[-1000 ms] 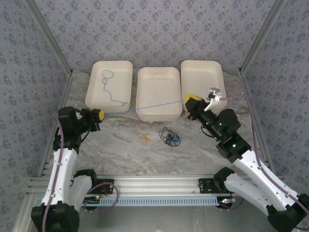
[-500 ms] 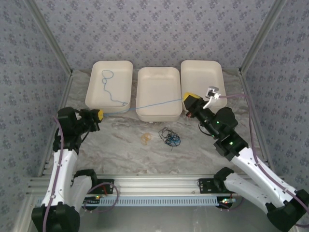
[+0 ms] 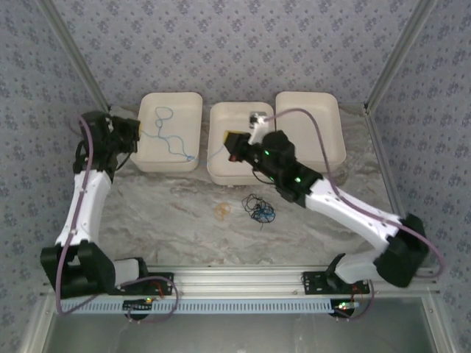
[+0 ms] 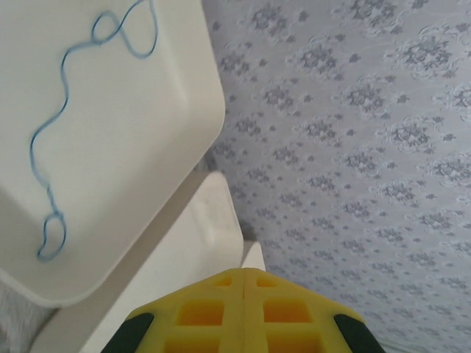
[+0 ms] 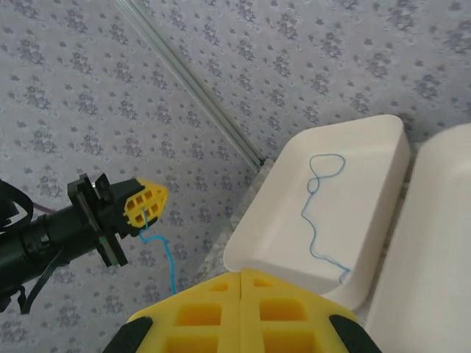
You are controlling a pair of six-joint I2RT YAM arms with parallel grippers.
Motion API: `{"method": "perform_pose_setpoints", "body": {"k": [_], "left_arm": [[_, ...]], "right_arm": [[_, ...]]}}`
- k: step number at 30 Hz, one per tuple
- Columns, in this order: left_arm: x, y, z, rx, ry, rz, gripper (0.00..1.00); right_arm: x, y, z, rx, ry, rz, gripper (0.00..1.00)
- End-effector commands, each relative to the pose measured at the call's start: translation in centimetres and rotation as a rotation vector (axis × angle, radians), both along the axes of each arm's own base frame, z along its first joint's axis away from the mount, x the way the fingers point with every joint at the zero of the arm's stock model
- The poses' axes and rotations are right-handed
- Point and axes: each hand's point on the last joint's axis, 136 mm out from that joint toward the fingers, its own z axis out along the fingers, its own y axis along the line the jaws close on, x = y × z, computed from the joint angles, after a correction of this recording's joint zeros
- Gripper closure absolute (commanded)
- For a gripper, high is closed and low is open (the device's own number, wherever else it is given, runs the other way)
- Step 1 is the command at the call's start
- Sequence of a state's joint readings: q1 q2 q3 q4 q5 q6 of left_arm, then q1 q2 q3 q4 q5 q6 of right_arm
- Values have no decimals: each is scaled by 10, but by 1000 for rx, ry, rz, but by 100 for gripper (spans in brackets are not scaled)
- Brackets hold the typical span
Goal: Untangle the cables
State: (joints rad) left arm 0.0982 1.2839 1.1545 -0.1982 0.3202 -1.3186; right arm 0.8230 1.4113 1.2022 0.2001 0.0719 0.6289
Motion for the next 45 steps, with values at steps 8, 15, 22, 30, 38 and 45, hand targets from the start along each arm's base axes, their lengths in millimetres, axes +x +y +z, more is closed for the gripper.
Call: {"method": "perform_pose_setpoints", "body": {"k": [8, 15, 22, 30, 38, 45], "left_arm": [[144, 16, -40, 189, -92, -71, 100], [205, 11, -102, 177, -58, -127, 100], [226, -2, -125, 272, 33, -218, 87], [225, -7, -79, 343, 0, -227, 48], [179, -31, -16, 461, -32, -234, 49], [41, -66, -33, 486, 99, -266, 58]], "right_arm": [[102, 123, -75, -54, 142, 40, 100], [139, 149, -136, -47, 214, 71, 100], [156, 158, -176, -112, 349, 80, 65], [151, 151, -144, -189, 311, 95, 30], [104, 112, -69, -213, 108, 53, 34], [30, 44, -83, -301, 48, -18, 37]]}}
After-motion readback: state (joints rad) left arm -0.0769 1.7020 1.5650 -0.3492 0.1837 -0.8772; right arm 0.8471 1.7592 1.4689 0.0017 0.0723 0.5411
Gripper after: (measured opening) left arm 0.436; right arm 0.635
